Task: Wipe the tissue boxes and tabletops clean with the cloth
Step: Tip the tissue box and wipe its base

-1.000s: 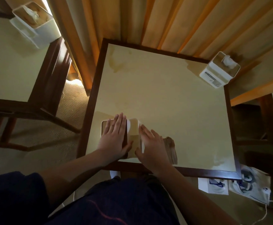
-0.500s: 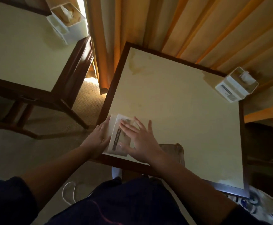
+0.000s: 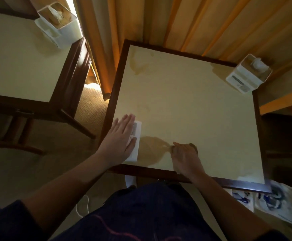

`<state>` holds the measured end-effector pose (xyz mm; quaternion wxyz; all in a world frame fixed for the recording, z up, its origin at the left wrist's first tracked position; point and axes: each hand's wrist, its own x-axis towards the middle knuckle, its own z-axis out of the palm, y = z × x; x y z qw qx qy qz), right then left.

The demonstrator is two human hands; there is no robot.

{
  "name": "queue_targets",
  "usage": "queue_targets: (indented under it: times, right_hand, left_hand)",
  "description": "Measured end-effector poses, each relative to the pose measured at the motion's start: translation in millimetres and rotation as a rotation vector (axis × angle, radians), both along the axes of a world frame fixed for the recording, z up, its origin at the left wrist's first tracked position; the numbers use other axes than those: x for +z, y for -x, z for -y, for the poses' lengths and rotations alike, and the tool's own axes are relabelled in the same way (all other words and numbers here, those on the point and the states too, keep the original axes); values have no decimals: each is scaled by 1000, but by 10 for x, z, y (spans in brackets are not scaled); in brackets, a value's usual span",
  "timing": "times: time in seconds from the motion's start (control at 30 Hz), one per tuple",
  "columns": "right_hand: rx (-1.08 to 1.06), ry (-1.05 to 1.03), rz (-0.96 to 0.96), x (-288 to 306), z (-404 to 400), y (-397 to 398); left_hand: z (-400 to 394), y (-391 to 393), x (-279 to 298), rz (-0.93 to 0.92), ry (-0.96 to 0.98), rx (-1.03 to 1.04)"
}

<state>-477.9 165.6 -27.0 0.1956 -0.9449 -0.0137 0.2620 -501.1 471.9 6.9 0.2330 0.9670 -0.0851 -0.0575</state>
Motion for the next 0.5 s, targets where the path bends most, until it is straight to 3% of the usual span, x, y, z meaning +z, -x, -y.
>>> queue_targets:
  times: [0.17, 0.33, 0.43, 0.5]
  right_hand:
    - [-48, 73, -47, -185, 251, 228]
    - [109, 196, 10, -284, 179, 360]
    - [164, 138, 42, -336, 72, 314]
    - [50, 23, 62, -322, -11, 262]
  left_hand:
    - [141, -45, -134, 3, -135, -54]
    - [195, -23, -89, -14, 18, 20]
    - [224, -10, -68, -12, 10, 23]
    - [213, -9, -88, -10, -6, 18]
